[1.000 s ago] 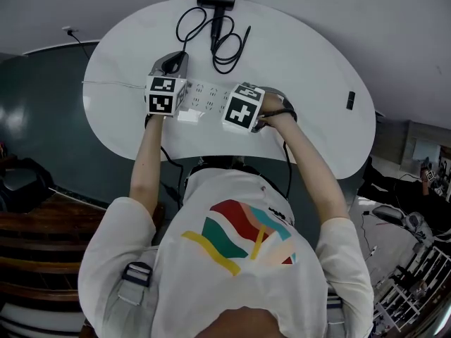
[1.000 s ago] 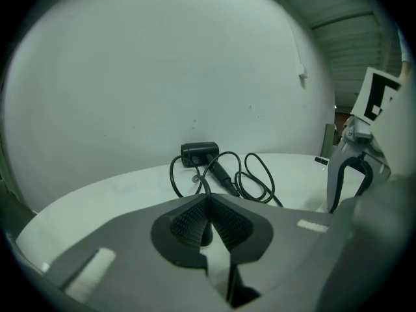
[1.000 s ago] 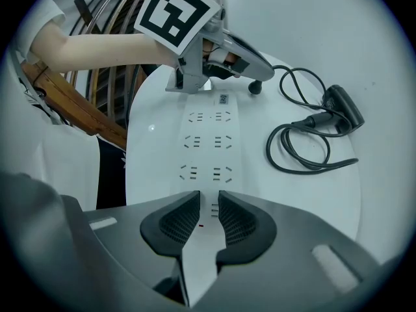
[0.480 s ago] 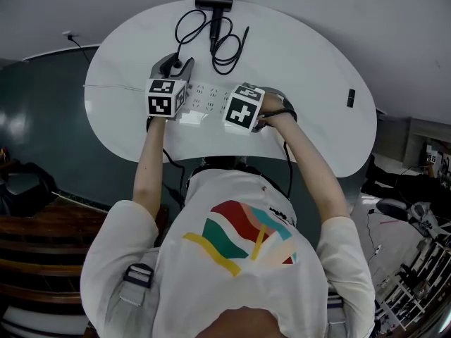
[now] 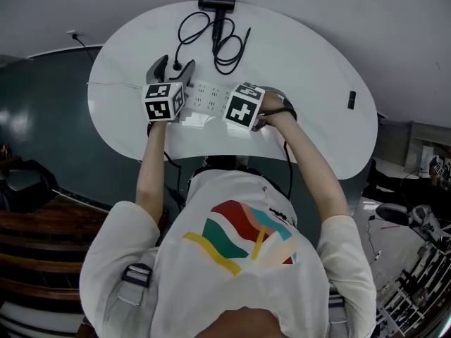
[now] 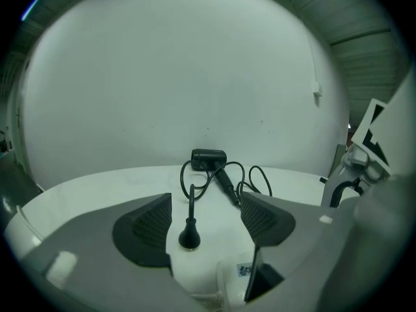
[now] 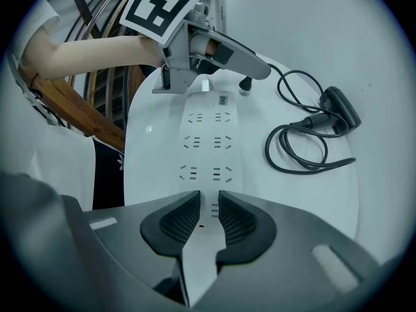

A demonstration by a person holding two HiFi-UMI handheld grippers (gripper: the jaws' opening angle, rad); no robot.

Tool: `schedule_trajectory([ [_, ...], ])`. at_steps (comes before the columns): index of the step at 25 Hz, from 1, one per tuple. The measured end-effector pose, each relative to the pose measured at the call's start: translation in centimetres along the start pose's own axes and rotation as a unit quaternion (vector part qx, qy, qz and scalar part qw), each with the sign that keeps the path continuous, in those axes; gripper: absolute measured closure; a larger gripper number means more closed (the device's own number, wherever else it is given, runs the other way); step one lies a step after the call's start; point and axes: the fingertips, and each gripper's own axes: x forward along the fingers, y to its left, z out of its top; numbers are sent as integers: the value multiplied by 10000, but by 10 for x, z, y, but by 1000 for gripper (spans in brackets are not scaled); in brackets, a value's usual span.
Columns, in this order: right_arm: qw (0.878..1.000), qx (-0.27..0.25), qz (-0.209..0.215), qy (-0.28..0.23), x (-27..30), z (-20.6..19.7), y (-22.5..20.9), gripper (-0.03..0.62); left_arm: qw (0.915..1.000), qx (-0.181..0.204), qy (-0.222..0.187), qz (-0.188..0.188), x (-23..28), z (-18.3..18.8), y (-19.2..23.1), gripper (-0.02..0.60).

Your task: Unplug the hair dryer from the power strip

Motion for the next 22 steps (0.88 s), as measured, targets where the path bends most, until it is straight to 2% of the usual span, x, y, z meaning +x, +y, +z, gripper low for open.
schedule_trajectory([
  [7,9999,16,-64,-77,0,0,2,490,9984,-49,-540,-178,-31,45,-21,281],
  [10,9996,135,-51,-259,-1,0,-1,493,9960,-31,-860,-253,-46,75,-37,332],
  [11,9987,276,-73,-418,-3,1,-3,520,9952,-35,-943,-254,-52,84,-43,355],
  [12,9967,470,-127,-652,-9,4,-7,578,9945,-31,-1019,-242,-58,92,-49,370],
  [14,9865,851,-292,-1368,-35,20,-17,580,9926,19,-1199,-209,-70,110,-60,405],
  [15,9776,1003,-404,-1807,-55,30,-23,580,9913,45,-1306,-182,-76,120,-65,429],
  [17,9522,1224,-702,-2711,-104,50,-34,579,9881,84,-1533,-72,-91,139,-73,493],
  [18,9355,1312,-874,-3162,-131,58,-38,580,9863,102,-1645,-11,-100,148,-77,559],
  [20,8937,1501,-1251,-4038,-185,68,-45,580,9825,109,-1860,-19,-116,167,-88,581],
  [22,8433,1701,-1672,-4817,-236,68,-48,580,9784,82,-2063,-125,-130,185,-100,581],
])
